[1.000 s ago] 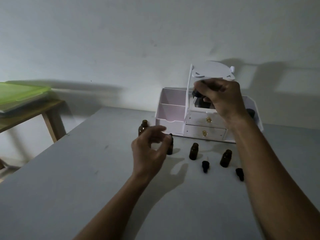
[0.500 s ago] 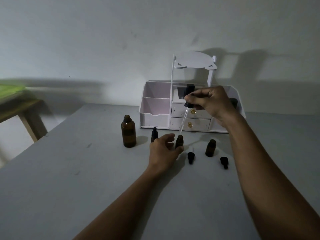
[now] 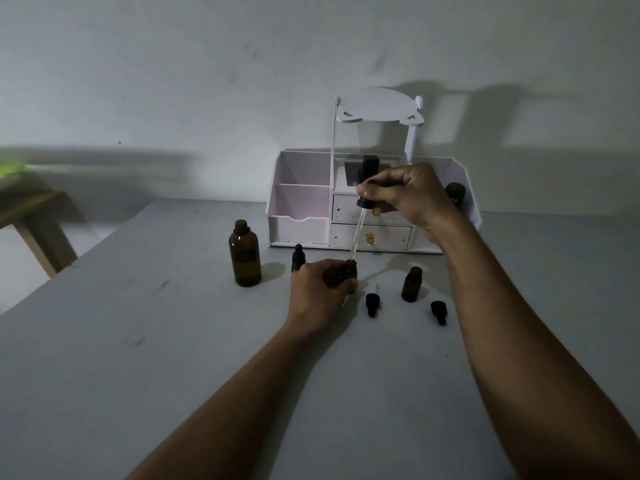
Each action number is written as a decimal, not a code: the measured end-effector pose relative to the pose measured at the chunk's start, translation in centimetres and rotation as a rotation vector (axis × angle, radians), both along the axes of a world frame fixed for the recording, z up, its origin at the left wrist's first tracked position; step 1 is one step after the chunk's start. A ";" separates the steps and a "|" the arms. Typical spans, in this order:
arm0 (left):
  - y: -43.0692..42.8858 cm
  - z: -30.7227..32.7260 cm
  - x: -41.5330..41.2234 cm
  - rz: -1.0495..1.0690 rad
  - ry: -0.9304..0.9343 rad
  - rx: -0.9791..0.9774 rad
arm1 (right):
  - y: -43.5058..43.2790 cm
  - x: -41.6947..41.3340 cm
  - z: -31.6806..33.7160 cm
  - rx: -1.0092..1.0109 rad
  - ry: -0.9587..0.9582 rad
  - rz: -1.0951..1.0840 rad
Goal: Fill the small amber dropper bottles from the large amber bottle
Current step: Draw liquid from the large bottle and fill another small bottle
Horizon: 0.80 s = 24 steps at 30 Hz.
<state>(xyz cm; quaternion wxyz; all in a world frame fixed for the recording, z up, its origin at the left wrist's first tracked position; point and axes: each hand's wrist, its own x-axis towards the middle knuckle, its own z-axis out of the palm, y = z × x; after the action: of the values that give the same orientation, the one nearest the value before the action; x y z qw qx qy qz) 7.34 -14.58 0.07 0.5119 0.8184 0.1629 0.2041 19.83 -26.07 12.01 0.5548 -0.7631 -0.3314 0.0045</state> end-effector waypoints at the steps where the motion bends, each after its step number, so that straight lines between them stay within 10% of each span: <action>1: 0.0 0.0 0.0 0.000 0.001 0.006 | 0.0 0.0 0.0 0.000 0.000 0.004; 24: 0.1 -0.3 0.0 -0.002 -0.013 0.006 | 0.4 -0.1 -0.4 -0.059 -0.150 -0.029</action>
<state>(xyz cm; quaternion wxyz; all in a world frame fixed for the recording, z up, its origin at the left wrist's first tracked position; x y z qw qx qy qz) 7.30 -14.45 -0.18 0.5109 0.8186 0.1582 0.2095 19.74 -25.67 11.59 0.5056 -0.7821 -0.3606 -0.0512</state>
